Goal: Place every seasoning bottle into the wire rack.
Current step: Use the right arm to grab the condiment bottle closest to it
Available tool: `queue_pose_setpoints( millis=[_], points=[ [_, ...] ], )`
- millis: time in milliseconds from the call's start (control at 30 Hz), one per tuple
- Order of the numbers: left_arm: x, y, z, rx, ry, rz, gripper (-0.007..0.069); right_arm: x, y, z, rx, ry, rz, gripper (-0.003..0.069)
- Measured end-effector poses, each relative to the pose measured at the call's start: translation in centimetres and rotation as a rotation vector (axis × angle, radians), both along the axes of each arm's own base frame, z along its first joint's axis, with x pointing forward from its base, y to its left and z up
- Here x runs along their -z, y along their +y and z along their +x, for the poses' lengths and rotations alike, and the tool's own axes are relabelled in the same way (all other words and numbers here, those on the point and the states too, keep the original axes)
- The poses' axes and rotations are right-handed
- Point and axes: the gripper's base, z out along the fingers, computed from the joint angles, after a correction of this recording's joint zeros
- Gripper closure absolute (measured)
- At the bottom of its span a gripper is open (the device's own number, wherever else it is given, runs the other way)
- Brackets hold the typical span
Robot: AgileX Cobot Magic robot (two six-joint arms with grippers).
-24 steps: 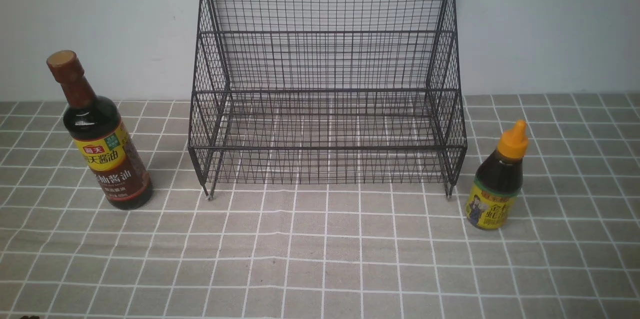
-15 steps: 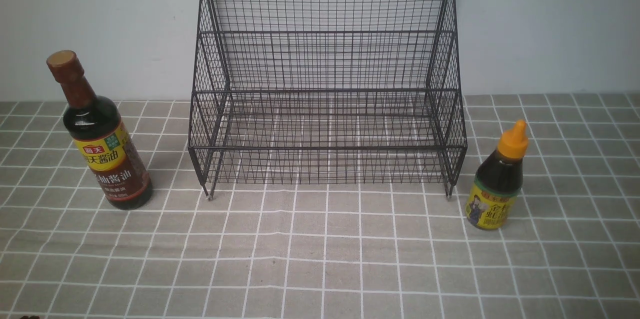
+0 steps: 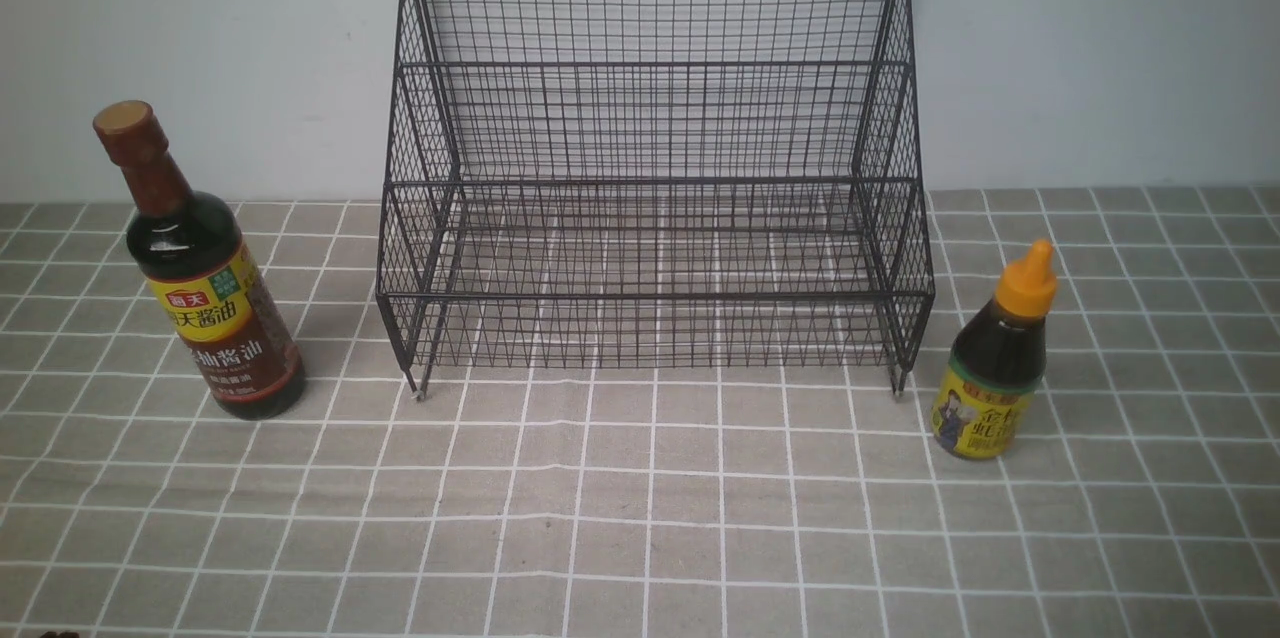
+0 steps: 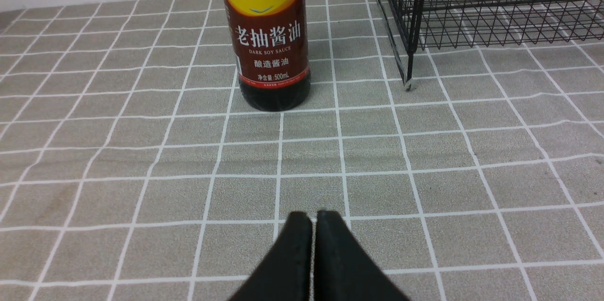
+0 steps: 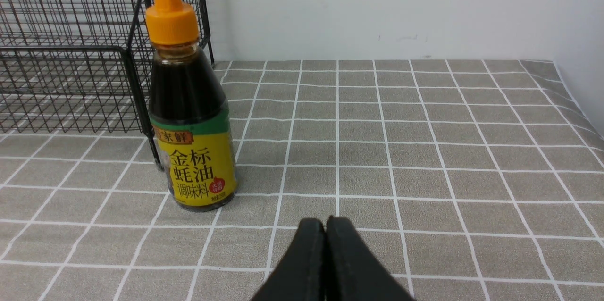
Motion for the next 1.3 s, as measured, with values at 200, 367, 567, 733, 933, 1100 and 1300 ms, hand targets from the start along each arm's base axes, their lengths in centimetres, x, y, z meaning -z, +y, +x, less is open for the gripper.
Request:
queue_pose_setpoints(
  millis=[200, 367, 567, 733, 933, 1100, 1300],
  points=[
    [0.0, 0.0, 0.0, 0.0, 0.0, 0.0, 0.0631, -0.7, 0.1, 0.2, 0.0, -0.103, 0.108, 0.0673],
    [0.0, 0.0, 0.0, 0.0, 0.0, 0.0, 0.0631, -2.6, -0.1, 0.2, 0.029, -0.313, 0.399, 0.0673],
    [0.0, 0.0, 0.0, 0.0, 0.0, 0.0, 0.0631, -3.7, -0.7, 0.0, 0.065, -0.445, 0.548, 0.0673],
    [0.0, 0.0, 0.0, 0.0, 0.0, 0.0, 0.0631, -4.0, -0.9, -0.1, 0.076, -0.484, 0.574, 0.0673],
    [0.0, 0.0, 0.0, 0.0, 0.0, 0.0, 0.0631, -8.0, -0.2, -0.7, -0.008, -0.459, 0.577, 0.0673],
    [0.0, 0.0, 0.0, 0.0, 0.0, 0.0, 0.0631, -13.0, 0.9, 1.1, -0.077, -0.19, 0.369, 0.0673],
    [0.0, 0.0, 0.0, 0.0, 0.0, 0.0, 0.0631, -16.3, 2.1, 6.5, -0.208, 0.206, 0.09, 0.0671]
  ],
)
